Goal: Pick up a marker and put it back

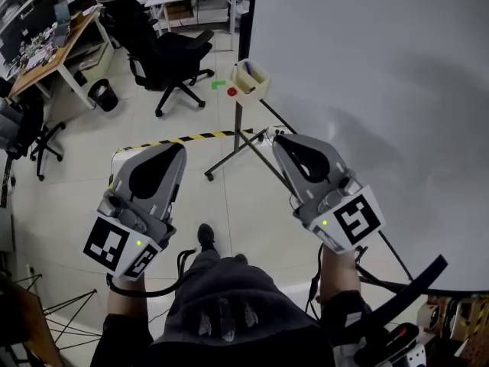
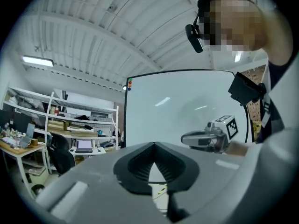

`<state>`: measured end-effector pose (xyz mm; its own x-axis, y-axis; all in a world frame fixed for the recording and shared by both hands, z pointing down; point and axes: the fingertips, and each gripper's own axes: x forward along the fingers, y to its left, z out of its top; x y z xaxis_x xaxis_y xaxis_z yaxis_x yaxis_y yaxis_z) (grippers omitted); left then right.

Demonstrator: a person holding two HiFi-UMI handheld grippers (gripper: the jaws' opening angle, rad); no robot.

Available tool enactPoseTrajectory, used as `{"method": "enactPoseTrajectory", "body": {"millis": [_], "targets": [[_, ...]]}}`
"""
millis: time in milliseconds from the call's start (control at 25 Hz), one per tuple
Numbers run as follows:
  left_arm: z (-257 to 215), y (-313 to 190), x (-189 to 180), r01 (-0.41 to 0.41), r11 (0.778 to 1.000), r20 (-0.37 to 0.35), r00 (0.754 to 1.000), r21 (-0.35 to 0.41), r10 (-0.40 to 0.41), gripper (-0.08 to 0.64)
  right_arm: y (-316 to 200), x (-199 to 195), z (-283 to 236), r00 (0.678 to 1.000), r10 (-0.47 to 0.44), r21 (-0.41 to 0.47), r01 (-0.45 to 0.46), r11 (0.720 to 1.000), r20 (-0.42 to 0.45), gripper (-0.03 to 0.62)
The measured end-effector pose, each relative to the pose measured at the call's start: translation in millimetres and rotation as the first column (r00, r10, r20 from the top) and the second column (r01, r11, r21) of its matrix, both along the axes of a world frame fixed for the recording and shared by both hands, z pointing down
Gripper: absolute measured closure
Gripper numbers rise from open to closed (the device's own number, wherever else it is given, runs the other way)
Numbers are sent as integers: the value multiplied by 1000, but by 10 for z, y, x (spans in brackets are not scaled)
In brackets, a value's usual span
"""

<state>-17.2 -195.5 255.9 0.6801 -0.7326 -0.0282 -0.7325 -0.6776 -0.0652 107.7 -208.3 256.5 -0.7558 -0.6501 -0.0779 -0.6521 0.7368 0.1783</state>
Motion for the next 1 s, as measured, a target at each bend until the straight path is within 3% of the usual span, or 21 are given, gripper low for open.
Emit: {"method": "enactPoseTrajectory", "body": {"millis": [280, 560, 840, 1000], "targets": [[-24, 606, -238, 57, 998, 4, 998, 1, -57, 554, 504, -164, -17, 999, -35, 13, 35, 999, -21, 591], [181, 1335, -624, 63, 998, -2, 998, -26, -63, 554, 1179, -546, 152, 998, -23, -20, 22, 1000, -64, 591], [462, 2264, -1072, 16, 996, -73, 997, -93, -23, 554, 2166, -1054, 255, 992, 9, -36, -14, 999, -126, 591], [561, 2661, -971, -64, 988, -115, 992, -140, 48, 554, 2697, -969, 244, 987, 71, -44, -78, 996, -141, 591]]}}
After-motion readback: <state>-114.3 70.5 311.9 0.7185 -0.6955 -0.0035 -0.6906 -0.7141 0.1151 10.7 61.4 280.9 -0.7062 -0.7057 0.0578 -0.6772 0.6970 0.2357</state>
